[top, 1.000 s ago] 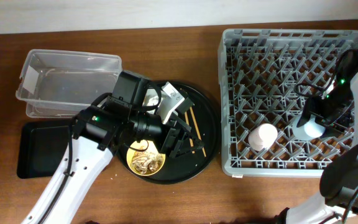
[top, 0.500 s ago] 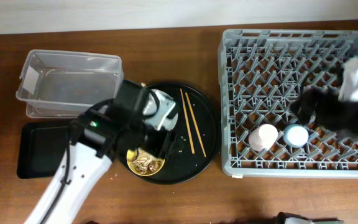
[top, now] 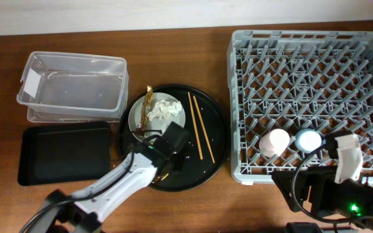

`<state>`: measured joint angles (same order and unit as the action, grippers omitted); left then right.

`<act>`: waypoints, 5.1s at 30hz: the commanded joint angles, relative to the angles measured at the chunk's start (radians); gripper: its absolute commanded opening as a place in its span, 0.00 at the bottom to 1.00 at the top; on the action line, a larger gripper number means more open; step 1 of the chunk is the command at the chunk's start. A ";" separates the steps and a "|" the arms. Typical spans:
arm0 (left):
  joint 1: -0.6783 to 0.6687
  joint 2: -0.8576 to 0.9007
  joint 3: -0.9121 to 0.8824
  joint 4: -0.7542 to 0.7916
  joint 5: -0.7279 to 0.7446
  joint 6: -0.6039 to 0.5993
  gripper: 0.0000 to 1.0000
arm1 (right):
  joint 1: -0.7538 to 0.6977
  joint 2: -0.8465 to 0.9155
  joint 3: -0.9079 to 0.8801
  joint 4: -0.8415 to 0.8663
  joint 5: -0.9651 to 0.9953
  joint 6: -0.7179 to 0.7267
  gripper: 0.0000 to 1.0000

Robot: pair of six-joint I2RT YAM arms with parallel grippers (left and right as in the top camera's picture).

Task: Sort waste into correct bins and load items into the dishwasher rack
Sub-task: 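Grasp the yellow bowl with the left gripper and lift it, then tip the yellow bowl over the black tray to dump food scraps, then set the empty yellow bowl back on the round tray with the left gripper, then grasp the tissue from the grey plate and drop it in the clear bin, then grasp the snack wrapper from the plate and drop it in the clear bin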

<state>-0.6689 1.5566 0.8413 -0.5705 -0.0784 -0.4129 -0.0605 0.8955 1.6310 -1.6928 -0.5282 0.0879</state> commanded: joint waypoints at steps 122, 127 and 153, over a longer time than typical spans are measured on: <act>0.706 0.252 0.523 0.093 0.137 0.375 0.27 | 0.008 -0.006 -0.008 0.070 0.118 0.006 0.99; 0.705 0.156 0.616 -0.128 0.314 0.414 0.82 | 0.008 -0.006 -0.008 0.069 0.118 0.006 0.99; 0.387 0.051 0.554 -0.215 0.034 0.331 0.00 | 0.008 -0.006 -0.008 0.058 0.118 0.006 0.99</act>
<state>-0.3206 1.7443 1.2667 -0.7464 -0.0570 -0.0715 -0.0578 0.8928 1.6192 -1.6367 -0.4156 0.0975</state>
